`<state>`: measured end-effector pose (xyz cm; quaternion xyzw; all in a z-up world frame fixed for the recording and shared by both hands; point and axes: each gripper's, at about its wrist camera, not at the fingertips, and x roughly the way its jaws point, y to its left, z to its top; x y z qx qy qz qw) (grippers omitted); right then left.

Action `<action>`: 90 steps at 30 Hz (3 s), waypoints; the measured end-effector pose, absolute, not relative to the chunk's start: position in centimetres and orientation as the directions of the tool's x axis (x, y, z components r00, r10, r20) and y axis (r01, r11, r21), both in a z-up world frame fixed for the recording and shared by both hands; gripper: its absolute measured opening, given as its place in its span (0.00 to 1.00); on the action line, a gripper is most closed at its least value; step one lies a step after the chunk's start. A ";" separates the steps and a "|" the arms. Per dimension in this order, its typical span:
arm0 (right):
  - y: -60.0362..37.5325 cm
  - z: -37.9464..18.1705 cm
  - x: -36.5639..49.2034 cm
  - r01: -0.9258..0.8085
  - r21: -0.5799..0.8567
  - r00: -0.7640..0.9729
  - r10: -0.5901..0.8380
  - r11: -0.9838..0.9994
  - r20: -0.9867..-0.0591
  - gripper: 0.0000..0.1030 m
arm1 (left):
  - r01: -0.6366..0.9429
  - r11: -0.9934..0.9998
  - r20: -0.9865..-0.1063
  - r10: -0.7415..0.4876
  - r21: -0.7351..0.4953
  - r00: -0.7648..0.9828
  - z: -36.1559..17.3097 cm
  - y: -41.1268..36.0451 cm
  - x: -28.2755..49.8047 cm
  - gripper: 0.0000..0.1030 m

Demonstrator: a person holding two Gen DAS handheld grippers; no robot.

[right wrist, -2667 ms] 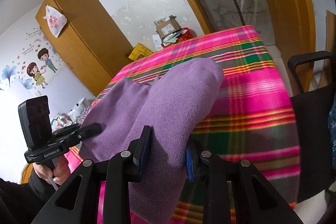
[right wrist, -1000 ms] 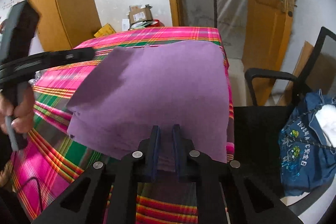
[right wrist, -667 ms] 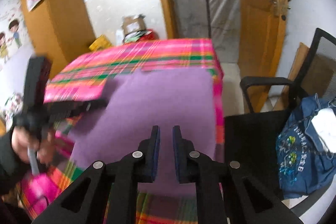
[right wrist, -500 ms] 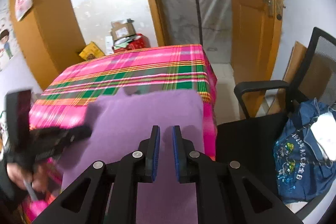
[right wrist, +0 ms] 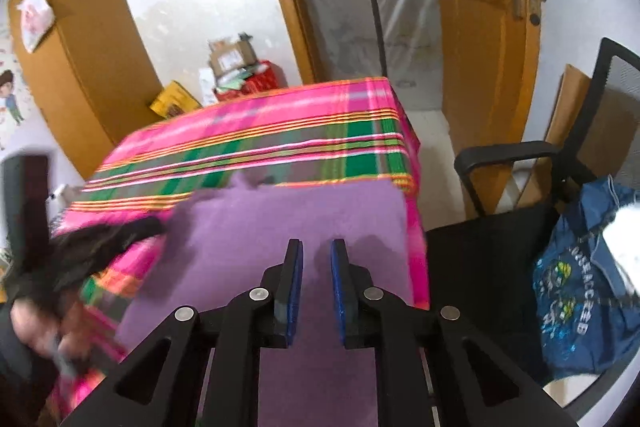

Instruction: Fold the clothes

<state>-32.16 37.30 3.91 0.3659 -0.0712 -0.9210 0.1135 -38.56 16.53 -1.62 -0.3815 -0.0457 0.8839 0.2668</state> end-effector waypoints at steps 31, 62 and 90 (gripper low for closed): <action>31.9 1.1 -24.8 0.177 0.091 -0.710 -0.191 -0.980 -0.678 0.16 | -0.491 -0.845 -0.679 0.488 -0.210 -0.549 -2.6 18.1 -27.8 0.09; 30.3 3.0 -14.3 0.158 0.123 -0.708 -0.199 -0.980 -0.678 0.25 | -0.480 -0.854 -0.694 0.468 -0.198 -0.547 -1.0 15.9 -19.5 0.09; 27.7 8.6 -2.2 0.102 -0.002 -0.812 -0.082 -0.995 -0.578 0.41 | -0.472 -0.871 -0.575 0.457 -0.135 -0.678 5.3 10.2 -8.3 0.09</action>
